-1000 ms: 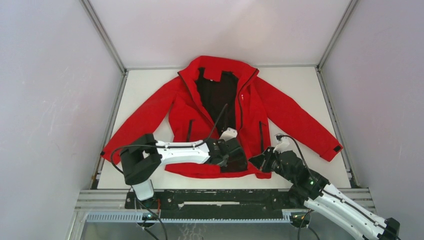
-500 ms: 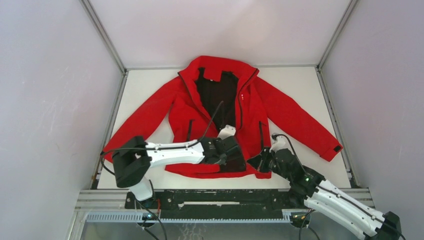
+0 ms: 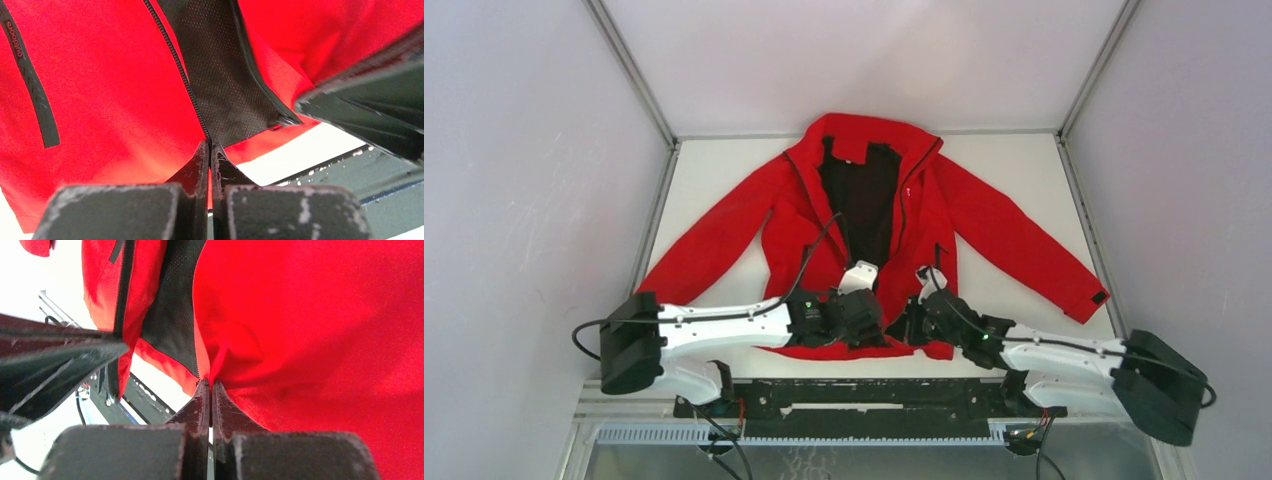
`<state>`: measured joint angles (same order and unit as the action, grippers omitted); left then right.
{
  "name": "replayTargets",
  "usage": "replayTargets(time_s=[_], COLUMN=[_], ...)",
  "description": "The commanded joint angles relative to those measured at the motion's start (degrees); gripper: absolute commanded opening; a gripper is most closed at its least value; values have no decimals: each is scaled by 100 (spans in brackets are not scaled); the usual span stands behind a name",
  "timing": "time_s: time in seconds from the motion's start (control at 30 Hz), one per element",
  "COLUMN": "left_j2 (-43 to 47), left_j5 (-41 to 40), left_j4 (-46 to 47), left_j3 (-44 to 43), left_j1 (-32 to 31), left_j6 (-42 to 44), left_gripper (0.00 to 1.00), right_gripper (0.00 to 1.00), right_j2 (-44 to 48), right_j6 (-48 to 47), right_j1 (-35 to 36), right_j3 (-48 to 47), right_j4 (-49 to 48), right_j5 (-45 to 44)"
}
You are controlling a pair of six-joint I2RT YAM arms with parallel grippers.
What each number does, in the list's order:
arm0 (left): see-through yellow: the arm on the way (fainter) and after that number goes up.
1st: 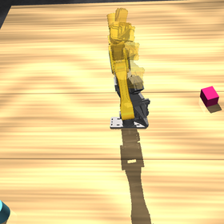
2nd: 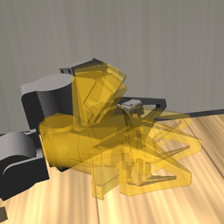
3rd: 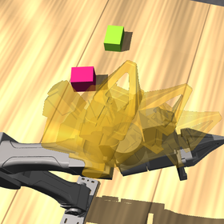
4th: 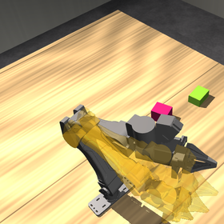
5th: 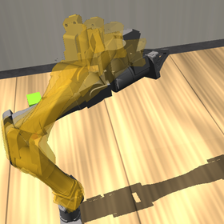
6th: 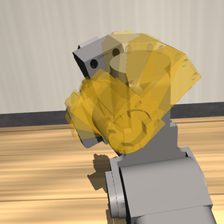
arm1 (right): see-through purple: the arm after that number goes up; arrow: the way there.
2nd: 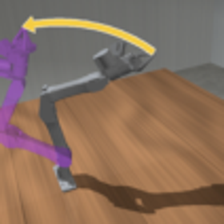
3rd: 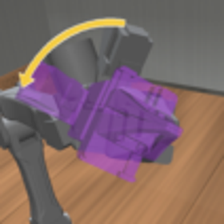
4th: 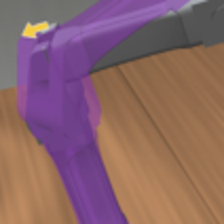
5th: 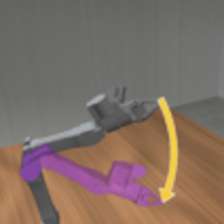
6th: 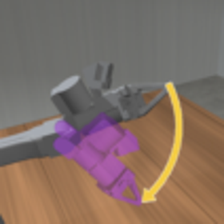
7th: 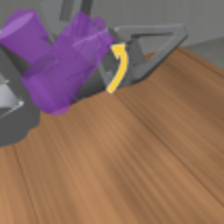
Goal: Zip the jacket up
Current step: Adjust the jacket at the center of the board.
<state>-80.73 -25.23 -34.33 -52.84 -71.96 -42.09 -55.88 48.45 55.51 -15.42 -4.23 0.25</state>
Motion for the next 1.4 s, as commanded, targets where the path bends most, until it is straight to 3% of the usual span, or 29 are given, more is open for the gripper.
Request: replayTargets(time_s=[0.0,0.53,0.73,1.07,1.23,1.37], left_j2=[602,1797,1813,1264,1383,1498], left_j5=[-53,470,479,432,467,832], left_j4=[-84,225,370,558,598,1006], left_j3=[305,1122,1291,1104,1177,1498], left_j1=[-170,-331,-327,-291,-140,74], left_j6=[-295,-509,-547,-420,-348,-277], left_gripper=[0,0,0,0,0,0], right_gripper=[0,0,0,0,0,0], right_j2=[-835,-2958,-3475,-4418,-4456,-3882], right_j6=[256,413,336,220,119,90], right_j1=[87,-540,-1005,-1857,-1952,-1866], right_j3=[-352,-848,-1318,-2476,-2592,-2368], right_j4=[-1445,-2096,-2012,-1764,-1921,-1952], right_j5=[56,-410,-757,-607,-212,-87])
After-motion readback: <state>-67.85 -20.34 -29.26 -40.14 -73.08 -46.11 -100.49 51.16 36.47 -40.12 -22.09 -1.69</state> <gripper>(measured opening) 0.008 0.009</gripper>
